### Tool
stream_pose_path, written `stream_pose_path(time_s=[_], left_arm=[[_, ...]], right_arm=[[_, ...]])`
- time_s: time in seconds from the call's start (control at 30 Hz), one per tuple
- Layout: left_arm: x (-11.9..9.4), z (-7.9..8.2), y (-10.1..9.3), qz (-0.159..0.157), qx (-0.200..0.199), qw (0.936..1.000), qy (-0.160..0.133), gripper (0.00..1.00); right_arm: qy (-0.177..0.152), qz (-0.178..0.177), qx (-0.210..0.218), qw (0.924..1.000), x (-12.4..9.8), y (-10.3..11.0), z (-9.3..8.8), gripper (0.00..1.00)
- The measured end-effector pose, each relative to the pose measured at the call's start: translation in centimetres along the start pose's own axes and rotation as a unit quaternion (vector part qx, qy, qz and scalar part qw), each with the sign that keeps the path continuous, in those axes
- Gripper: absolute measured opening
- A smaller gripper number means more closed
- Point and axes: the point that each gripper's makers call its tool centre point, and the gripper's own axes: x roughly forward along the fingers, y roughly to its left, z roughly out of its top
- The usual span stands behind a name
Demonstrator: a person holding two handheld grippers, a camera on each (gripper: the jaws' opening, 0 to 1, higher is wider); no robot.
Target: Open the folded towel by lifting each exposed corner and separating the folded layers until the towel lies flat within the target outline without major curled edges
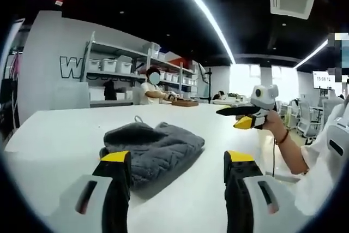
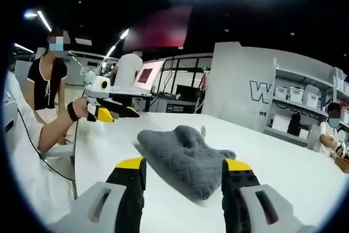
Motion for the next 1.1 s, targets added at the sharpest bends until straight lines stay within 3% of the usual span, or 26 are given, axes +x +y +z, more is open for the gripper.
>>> stream_pose_path(time_s=[1.1], left_arm=[[1.9,-0.1,0.7,-0.007,-0.006,0.9999,0.013,0.67]], right_arm=[[0.010,0.000,0.006,0.9999,1.7,-1.3,0.2,0.52]])
